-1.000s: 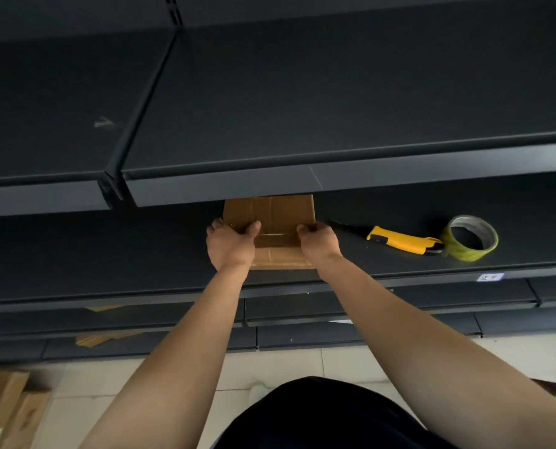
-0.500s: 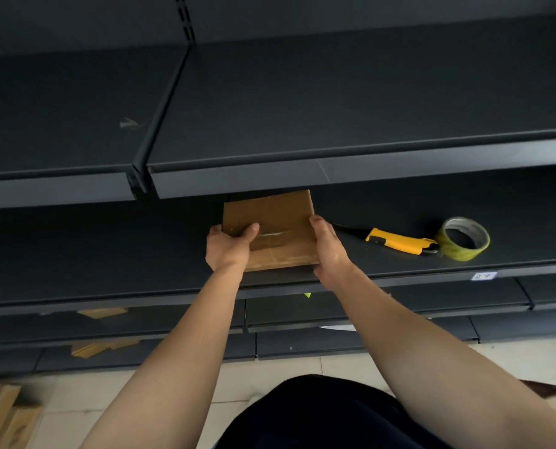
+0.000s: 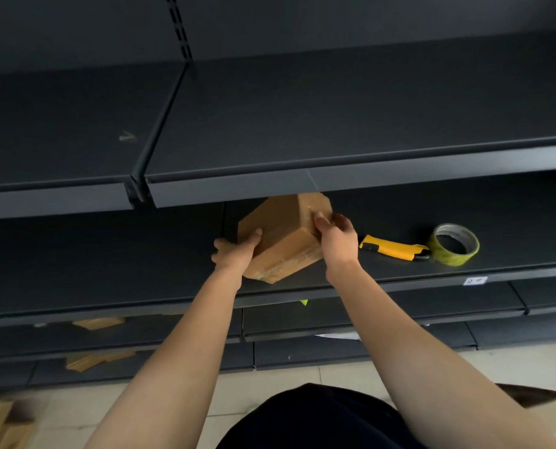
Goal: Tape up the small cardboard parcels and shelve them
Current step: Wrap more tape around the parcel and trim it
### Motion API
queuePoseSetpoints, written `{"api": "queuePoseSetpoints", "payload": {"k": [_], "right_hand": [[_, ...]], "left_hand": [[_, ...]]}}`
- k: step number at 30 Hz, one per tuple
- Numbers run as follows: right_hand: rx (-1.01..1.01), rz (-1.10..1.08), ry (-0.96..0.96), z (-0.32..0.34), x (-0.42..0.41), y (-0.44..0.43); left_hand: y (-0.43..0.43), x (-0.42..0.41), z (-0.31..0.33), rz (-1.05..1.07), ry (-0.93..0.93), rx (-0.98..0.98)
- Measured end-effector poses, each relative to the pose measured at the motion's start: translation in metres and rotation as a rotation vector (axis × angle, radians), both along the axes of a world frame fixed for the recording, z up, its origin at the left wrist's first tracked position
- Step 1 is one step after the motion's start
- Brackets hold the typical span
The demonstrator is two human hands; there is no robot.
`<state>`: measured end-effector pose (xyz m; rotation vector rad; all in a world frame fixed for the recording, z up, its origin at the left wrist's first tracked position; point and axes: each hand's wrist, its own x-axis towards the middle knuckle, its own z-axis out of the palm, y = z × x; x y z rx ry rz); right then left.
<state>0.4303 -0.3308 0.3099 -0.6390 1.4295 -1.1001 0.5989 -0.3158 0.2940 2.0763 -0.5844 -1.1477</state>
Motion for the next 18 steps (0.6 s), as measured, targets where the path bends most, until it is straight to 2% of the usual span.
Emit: {"api": "queuePoseSetpoints", "payload": {"k": [2, 6, 8, 10, 13, 16, 18], "right_hand": [[0.084, 0.003, -0.039, -0.009, -0.01, 0.002], [0.165, 0.108, 0.084, -0.027, -0.021, 0.004], [0.125, 0.076, 0.273, -0.031, -0.04, -0.003], [0.106, -0.011, 0.581, -0.033, -0.074, -0.013], [0.166, -0.113, 0.958, -0.039, -0.137, -0.025], [0.335, 0.021, 1.182, -0.051, -0.185, -0.03], [0.416, 0.143, 1.271, -0.061, -0.207, -0.03]], "left_hand": [[0.001, -0.003, -0.002, 0.045, 0.081, -0.01], [0.004, -0.007, -0.008, 0.075, -0.046, -0.036], [0.005, -0.009, -0.009, 0.042, -0.178, 0.015], [0.006, -0.012, -0.009, 0.011, -0.318, 0.068], [0.007, -0.017, -0.009, 0.006, -0.391, 0.064], [0.007, -0.024, -0.008, 0.023, -0.426, 0.057], [0.01, -0.033, -0.004, 0.033, -0.531, 0.054]]}}
